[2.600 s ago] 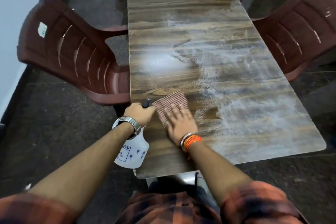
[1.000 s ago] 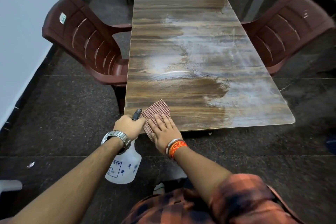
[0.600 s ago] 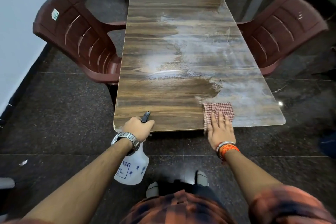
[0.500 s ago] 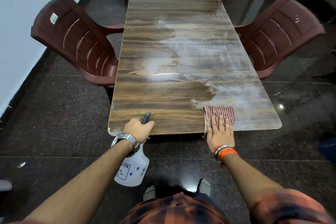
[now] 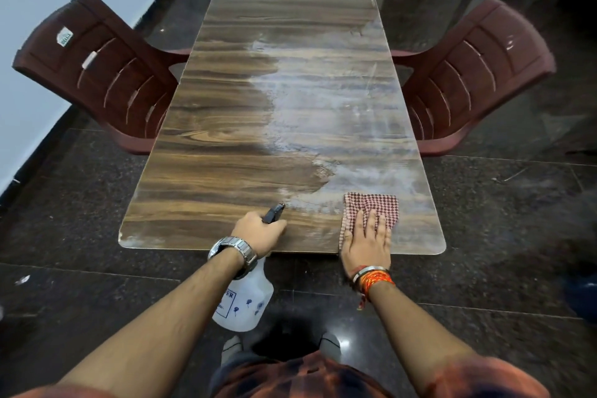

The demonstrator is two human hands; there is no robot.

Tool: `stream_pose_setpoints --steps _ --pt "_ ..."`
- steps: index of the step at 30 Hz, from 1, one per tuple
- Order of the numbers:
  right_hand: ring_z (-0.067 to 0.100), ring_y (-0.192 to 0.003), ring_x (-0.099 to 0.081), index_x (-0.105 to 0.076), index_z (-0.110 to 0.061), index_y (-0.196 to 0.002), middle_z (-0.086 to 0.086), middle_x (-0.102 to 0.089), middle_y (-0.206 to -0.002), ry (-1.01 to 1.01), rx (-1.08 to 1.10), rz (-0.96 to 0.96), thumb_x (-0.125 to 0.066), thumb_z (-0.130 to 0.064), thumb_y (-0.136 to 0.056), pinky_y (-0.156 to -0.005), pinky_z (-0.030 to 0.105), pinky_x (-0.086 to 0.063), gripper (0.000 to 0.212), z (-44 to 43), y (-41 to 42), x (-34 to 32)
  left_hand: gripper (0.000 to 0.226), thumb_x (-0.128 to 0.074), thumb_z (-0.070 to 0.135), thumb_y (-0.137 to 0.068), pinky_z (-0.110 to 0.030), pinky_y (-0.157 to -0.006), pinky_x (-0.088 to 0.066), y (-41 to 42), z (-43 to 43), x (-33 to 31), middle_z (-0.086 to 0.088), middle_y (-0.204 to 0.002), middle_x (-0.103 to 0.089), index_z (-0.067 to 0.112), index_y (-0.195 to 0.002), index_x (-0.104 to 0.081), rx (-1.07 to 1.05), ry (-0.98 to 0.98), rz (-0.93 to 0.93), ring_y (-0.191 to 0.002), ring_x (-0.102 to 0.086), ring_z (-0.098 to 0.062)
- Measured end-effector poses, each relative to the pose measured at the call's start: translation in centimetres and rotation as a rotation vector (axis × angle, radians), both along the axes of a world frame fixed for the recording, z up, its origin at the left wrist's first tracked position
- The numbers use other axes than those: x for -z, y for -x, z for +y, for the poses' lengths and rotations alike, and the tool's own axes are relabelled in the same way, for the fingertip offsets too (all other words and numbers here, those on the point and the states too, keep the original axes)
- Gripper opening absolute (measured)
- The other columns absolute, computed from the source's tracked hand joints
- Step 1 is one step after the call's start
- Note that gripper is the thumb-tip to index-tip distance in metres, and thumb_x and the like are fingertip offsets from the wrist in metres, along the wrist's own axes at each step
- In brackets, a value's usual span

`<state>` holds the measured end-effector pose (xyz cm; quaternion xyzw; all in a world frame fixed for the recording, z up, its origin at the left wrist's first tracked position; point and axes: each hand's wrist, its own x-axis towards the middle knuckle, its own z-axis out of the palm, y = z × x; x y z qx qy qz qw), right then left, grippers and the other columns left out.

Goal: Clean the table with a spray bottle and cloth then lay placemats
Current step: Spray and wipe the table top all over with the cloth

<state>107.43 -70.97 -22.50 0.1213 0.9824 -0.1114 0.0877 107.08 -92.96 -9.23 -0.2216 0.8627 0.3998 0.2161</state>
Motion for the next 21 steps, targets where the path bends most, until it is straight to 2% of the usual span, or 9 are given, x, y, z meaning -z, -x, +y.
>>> stream_pose_setpoints --steps 4,7,11,13,15,18,21 --pt "0.035 -0.145 -0.005 -0.017 -0.015 -0.151 0.014 -0.010 -0.158 -0.011 0.097 0.001 -0.014 -0.042 -0.088 -0.116 0.047 -0.002 0.069 4.4 0.5 -0.1 0.033 -0.064 0.038 -0.081 -0.024 -0.048 -0.036 -0.4 4.1 0.2 -0.004 -0.062 -0.060 0.013 -0.061 -0.058 0.091 0.038 -0.030 -0.053 -0.052 -0.022" --pt "0.037 -0.144 -0.008 -0.021 -0.015 -0.150 0.015 -0.014 -0.157 -0.003 0.128 0.012 -0.020 -0.040 -0.085 -0.117 0.049 -0.003 0.070 4.8 0.8 -0.2 0.033 -0.064 0.038 -0.081 -0.024 -0.046 -0.032 0.0 5.8 0.3 -0.002 -0.061 -0.058 0.013 -0.061 -0.054 0.066 0.073 -0.028 -0.051 -0.049 -0.019" --pt "0.039 -0.144 -0.006 -0.017 -0.019 -0.151 0.015 -0.010 -0.158 0.014 0.091 -0.006 -0.030 -0.042 -0.080 -0.116 0.052 -0.001 0.076 1.7 1.3 -0.5 0.027 -0.063 0.040 -0.086 -0.027 -0.054 -0.035 0.4 4.8 0.4 -0.003 -0.075 -0.064 0.015 -0.080 -0.062 0.032 0.114 -0.057 -0.071 -0.060 -0.026" --pt "0.038 -0.144 0.001 -0.012 -0.020 -0.152 0.014 -0.004 -0.159 0.021 -0.061 0.001 -0.031 -0.042 -0.082 -0.116 0.052 0.003 0.076 -1.1 1.6 -0.6 0.023 -0.062 0.040 -0.087 -0.029 -0.063 -0.038 0.2 3.7 0.2 -0.006 -0.081 -0.065 0.017 -0.085 -0.062 -0.017 0.139 -0.043 -0.079 -0.059 -0.030" --pt "0.038 -0.144 0.005 -0.010 -0.021 -0.152 0.013 -0.002 -0.159 0.039 -0.235 0.004 -0.028 -0.042 -0.086 -0.115 0.052 0.006 0.072 -4.8 1.8 -0.8 0.021 -0.062 0.039 -0.089 -0.030 -0.067 -0.037 0.0 2.7 0.0 -0.004 -0.077 -0.063 0.019 -0.080 -0.060 -0.071 0.166 -0.032 -0.079 -0.057 -0.030" --pt "0.038 -0.145 0.000 -0.024 -0.019 -0.150 0.013 -0.013 -0.158 0.114 -0.533 0.016 -0.025 -0.042 -0.090 -0.114 0.051 0.007 0.064 -10.1 2.3 -1.1 0.026 -0.062 0.036 -0.090 -0.031 -0.062 -0.035 -0.3 1.3 -0.3 -0.001 -0.069 -0.059 0.020 -0.070 -0.056 -0.106 0.205 -0.033 -0.078 -0.057 -0.031" --pt "0.033 -0.145 0.009 -0.021 -0.017 -0.150 0.013 0.001 -0.159 0.040 -0.888 -0.019 -0.034 -0.041 -0.092 -0.116 0.048 0.009 0.064 -12.9 3.0 -1.2 0.024 -0.062 0.035 -0.089 -0.028 -0.055 -0.034 -0.7 0.3 -0.1 -0.002 -0.070 -0.063 0.017 -0.072 -0.061 -0.134 0.220 -0.016 -0.071 -0.059 -0.027"
